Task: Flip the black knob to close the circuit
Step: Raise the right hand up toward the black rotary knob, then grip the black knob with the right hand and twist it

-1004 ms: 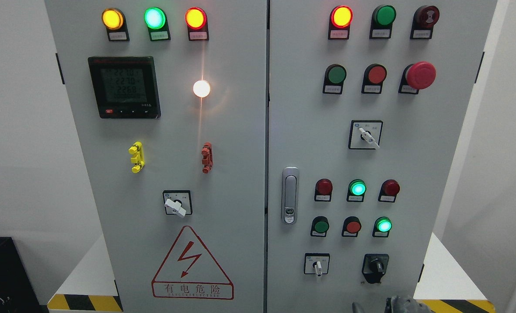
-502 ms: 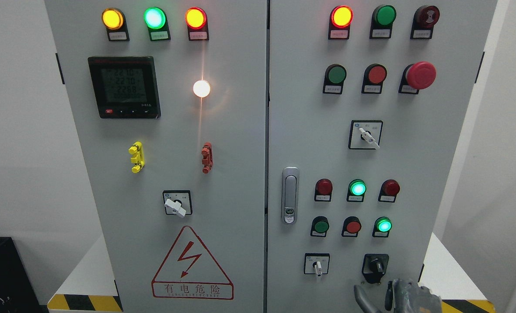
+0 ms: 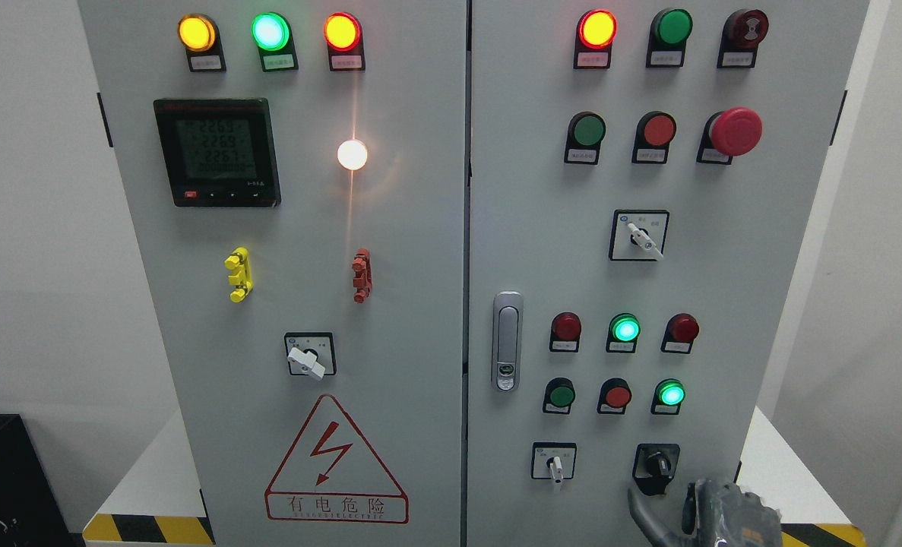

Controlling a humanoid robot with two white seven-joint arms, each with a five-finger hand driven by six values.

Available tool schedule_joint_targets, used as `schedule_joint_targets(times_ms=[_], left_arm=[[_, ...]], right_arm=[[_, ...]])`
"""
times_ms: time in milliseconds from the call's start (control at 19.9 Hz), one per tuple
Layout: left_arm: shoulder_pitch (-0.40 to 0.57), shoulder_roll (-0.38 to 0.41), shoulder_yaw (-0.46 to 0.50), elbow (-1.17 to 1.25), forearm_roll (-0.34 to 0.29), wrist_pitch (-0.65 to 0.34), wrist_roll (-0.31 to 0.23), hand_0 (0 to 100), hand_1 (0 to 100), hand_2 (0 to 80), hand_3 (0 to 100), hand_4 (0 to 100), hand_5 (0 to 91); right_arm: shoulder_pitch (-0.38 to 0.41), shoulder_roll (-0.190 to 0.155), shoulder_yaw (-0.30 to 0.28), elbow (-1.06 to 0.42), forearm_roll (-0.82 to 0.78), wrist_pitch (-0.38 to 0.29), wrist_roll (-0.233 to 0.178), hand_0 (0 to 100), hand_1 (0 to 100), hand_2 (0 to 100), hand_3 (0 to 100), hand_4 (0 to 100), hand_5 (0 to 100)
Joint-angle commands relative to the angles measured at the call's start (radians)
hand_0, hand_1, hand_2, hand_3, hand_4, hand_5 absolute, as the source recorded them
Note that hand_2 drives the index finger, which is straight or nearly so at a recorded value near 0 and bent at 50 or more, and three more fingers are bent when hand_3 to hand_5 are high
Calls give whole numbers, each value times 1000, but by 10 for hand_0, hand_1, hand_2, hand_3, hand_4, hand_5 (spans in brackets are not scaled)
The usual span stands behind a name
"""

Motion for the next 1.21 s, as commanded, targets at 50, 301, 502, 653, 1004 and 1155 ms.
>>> schedule_joint_targets(times_ms=[50,301,502,653,1004,1155], left_arm=[[21,0,0,-29,0,1,0,120,556,0,0,0,0],[23,0,0,-29,0,1,0,120,556,0,0,0,0],[23,0,0,-29,0,1,0,120,556,0,0,0,0],[23,0,0,-29,0,1,0,120,556,0,0,0,0],[23,0,0,-29,0,1,0,120,556,0,0,0,0],[21,0,0,-29,0,1,0,120,556,0,0,0,0]], right_arm=[[-17,0,-30,20,3,0,-3,0,0,877,1000,969,1000],[-17,0,-55,31,3,-1,-6,0,0,876,1000,969,1000],[-18,-1,-62,34,1,-1,-9,0,0,873,1000,971,1000],[-18,-1,-70,34,3,-1,-11,0,0,871,1000,971,1000],[-26,-1,-81,31,0,-3,-9,0,0,869,1000,970,1000],[-32,-1,-81,30,-7,-1,-11,0,0,868,1000,970,1000]])
